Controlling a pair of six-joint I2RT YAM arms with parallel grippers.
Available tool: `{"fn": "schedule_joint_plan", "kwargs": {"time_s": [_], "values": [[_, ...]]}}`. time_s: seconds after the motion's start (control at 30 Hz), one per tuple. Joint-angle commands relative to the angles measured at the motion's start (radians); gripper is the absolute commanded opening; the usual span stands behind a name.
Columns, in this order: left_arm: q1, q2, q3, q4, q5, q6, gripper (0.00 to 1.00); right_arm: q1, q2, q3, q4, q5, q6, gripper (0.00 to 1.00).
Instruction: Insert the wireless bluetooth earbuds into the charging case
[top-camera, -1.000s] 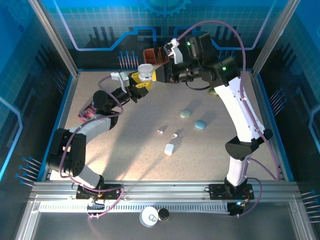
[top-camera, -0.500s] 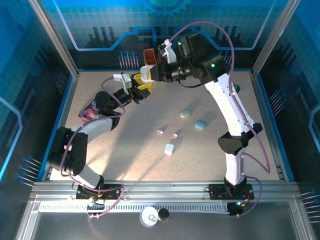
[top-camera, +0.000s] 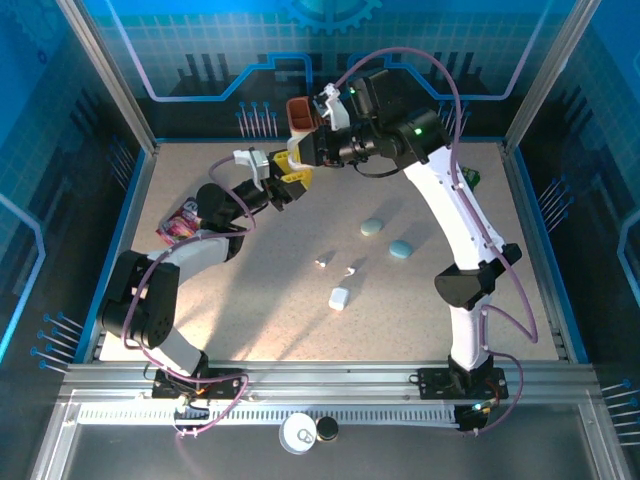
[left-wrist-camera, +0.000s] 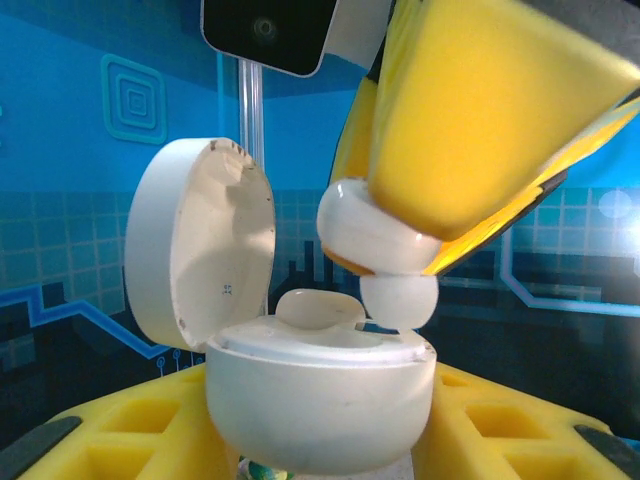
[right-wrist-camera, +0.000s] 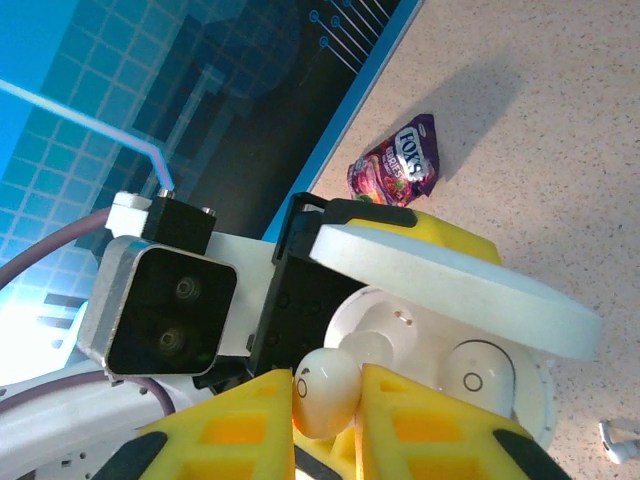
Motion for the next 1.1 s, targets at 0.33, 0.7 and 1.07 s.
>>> {"fn": "schedule_joint_plan", "kwargs": {"time_s": [0.33, 0.7, 1.07], "values": [[-0.011, -0.002, -0.014, 0.048, 0.01, 0.036, 0.44, 0.019, 0.007, -0.029, 0.027, 0.042, 0.005, 0.18], [-0.014, 0.001, -0.016, 0.048, 0.012, 0.038, 0.44, 0.023, -0.003, -0.055, 0.061, 0.061, 0.021, 0.18], [-0.014, -0.001, -0.015, 0.05, 0.009, 0.038, 0.44, 0.023, -0.003, -0.062, 0.053, 0.061, 0.03, 0.26]]}}
